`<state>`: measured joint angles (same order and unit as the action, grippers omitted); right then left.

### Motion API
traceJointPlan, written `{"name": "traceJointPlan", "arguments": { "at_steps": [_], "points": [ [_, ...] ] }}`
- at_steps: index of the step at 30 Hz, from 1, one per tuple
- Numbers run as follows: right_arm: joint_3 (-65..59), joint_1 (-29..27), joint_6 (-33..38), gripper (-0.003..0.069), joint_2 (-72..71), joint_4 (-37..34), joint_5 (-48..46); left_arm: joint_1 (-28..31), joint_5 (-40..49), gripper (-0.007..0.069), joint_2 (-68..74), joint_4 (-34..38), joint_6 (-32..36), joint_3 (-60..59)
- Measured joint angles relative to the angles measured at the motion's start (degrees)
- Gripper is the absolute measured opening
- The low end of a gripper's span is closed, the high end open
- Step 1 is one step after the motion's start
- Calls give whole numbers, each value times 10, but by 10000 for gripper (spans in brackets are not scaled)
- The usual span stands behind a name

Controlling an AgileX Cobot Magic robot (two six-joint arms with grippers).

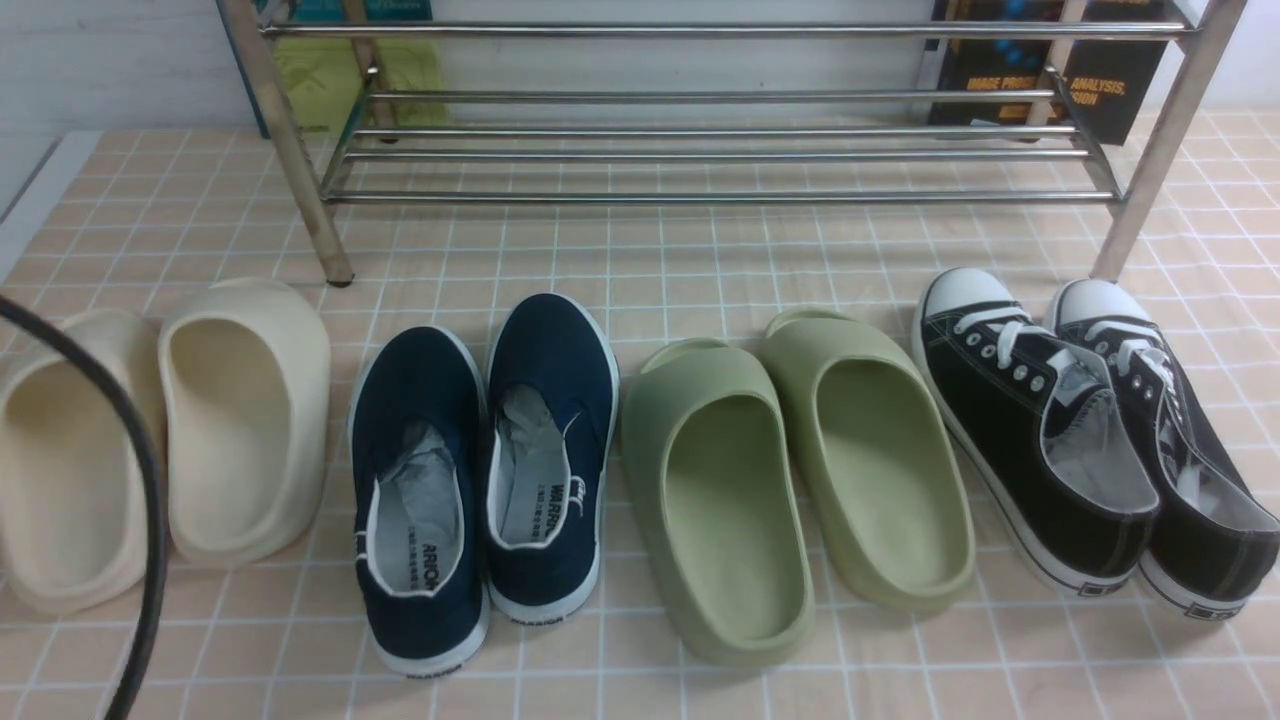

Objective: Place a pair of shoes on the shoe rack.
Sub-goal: Use the left arm to grab the shoe closest to it

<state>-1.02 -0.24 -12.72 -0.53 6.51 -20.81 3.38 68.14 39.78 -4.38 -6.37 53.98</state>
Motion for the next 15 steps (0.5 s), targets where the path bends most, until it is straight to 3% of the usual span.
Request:
{"name": "traceJointPlan", "arguments": {
  "at_steps": [3,5,6,7,9,11,15],
  "points": [
    [0,0,0,239,0,0,0,-35,9,2,67,-35,16,19],
    [0,0,0,239,0,0,0,-100,9,2,127,-54,22,22],
    [0,0,0,239,0,0,0,-106,9,2,137,-55,22,22],
    [0,0,0,239,0,0,0,-165,7,2,185,-66,20,23],
    [0,0,0,239,0,0,0,-192,3,3,218,-72,11,24],
    [0,0,0,239,0,0,0,-249,-16,27,291,-89,-46,36],
    [0,0,0,239,0,0,0,-280,-51,114,375,-107,-117,61]
  ]
}}
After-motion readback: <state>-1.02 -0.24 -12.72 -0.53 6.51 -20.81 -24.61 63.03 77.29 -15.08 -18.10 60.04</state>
